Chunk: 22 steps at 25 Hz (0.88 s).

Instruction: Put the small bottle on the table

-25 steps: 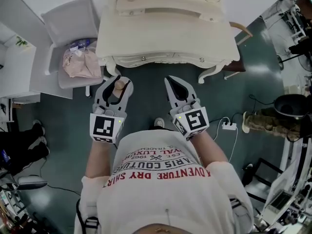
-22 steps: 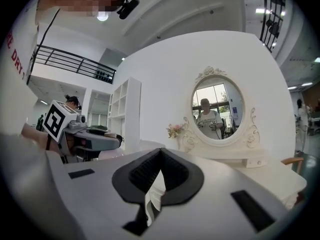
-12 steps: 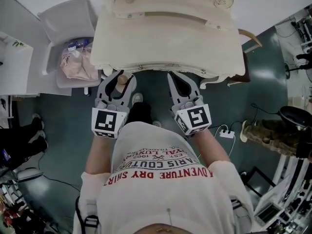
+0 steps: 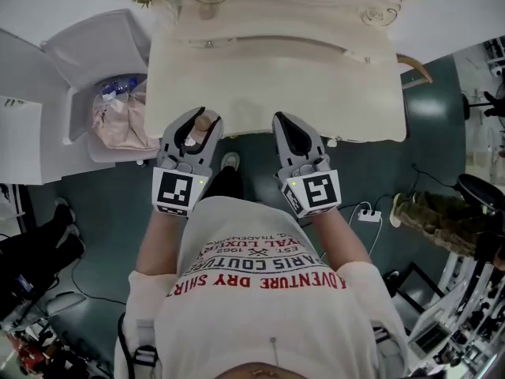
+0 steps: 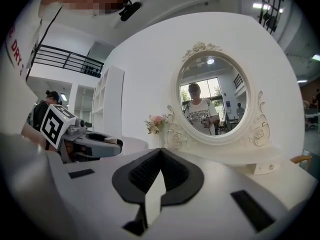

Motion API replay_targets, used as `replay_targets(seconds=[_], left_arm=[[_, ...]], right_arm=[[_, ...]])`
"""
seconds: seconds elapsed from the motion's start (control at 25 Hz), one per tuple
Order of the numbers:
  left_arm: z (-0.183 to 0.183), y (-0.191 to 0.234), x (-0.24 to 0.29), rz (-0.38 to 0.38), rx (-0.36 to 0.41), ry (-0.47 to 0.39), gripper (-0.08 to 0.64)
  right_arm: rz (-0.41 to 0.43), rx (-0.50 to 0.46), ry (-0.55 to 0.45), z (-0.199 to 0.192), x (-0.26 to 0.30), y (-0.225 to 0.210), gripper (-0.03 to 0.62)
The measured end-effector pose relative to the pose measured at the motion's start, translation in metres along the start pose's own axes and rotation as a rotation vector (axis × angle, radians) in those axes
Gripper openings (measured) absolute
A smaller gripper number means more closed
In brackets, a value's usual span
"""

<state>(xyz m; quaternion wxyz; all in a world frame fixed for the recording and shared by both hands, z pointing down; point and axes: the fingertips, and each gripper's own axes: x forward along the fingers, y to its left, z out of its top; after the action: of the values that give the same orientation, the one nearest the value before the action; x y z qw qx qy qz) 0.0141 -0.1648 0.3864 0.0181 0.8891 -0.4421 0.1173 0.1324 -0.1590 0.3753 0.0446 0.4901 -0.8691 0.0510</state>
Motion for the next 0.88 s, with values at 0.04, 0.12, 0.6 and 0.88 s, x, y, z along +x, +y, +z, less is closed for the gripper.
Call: replay_targets(seconds=[0.04, 0.12, 0.6, 0.88], left_arm=[[-0.003, 0.01, 0.011, -0.012, 0.013, 0.001, 0.137], [-0.008, 0.028, 0.035, -0.034, 0.018, 0.004, 0.137], [-0.081, 0.108, 0.126, -0.128, -0.044, 0.049, 0.137], [-0.106, 0.123, 0.173, -0.18, -0.059, 0.06, 0.137]], right_arm=[[-0.007, 0.008, 0.007, -0.002, 0.015, -0.007, -0.002], [-0.021, 0.025, 0.023, -0.007, 0.044, -0.021, -0.002], [-0.044, -0.02, 0.093, -0.053, 0.162, -0.036, -0.002], [-0.05, 0.009, 0.116, -0.073, 0.2, -0.045, -0.002]])
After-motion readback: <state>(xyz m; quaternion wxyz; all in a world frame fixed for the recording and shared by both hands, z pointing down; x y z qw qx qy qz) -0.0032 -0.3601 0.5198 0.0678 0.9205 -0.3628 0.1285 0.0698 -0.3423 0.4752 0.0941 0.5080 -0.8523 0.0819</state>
